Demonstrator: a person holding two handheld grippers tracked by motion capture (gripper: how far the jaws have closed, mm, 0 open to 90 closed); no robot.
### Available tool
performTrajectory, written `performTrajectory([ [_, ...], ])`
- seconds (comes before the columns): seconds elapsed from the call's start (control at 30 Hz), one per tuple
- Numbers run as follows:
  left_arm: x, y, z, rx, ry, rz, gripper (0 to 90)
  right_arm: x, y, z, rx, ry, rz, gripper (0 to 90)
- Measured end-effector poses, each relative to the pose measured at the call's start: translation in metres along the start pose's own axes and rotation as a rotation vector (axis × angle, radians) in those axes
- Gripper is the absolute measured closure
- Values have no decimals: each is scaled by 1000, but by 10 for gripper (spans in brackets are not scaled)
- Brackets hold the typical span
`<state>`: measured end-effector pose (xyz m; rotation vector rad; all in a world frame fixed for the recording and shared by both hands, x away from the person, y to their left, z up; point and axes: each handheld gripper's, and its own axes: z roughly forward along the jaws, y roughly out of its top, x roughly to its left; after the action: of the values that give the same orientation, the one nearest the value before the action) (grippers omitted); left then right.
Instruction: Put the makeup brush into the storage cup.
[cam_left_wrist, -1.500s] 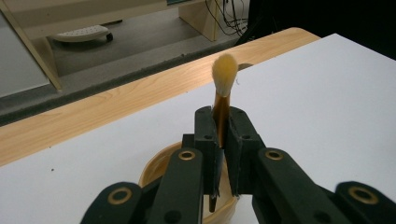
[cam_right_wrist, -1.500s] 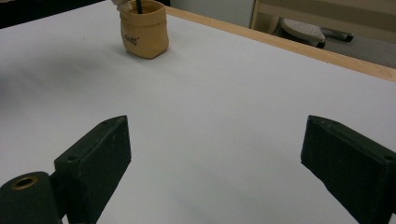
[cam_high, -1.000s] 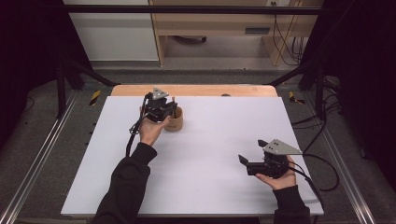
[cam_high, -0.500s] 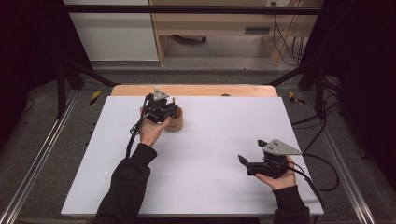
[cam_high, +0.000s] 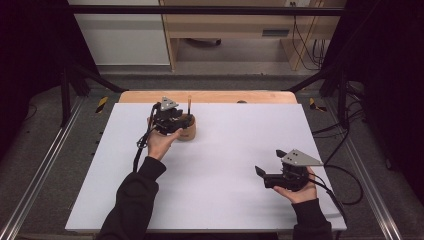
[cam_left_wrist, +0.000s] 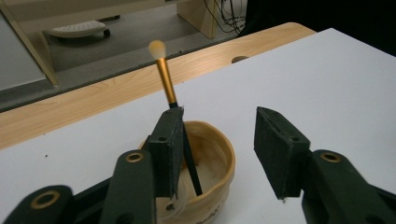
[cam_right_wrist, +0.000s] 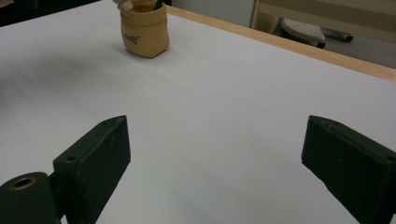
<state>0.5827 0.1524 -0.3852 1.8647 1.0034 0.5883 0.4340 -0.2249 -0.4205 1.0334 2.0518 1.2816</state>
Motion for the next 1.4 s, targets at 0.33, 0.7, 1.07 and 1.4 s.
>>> performTrajectory([
  [0.33,-8,-13,-34,-52,-48,6,363,0,0,-1,-7,-5,2,77],
  [0.7,-19,-32,-72,-86,-76,17,246,0,1,-2,-10,-10,4,73],
  [1.07,-22,-59,-99,-94,-66,5,169,-1,1,-3,-19,-16,6,65],
  [1.4,-19,-88,-121,-104,-56,-26,145,0,1,-4,-26,-21,9,62],
])
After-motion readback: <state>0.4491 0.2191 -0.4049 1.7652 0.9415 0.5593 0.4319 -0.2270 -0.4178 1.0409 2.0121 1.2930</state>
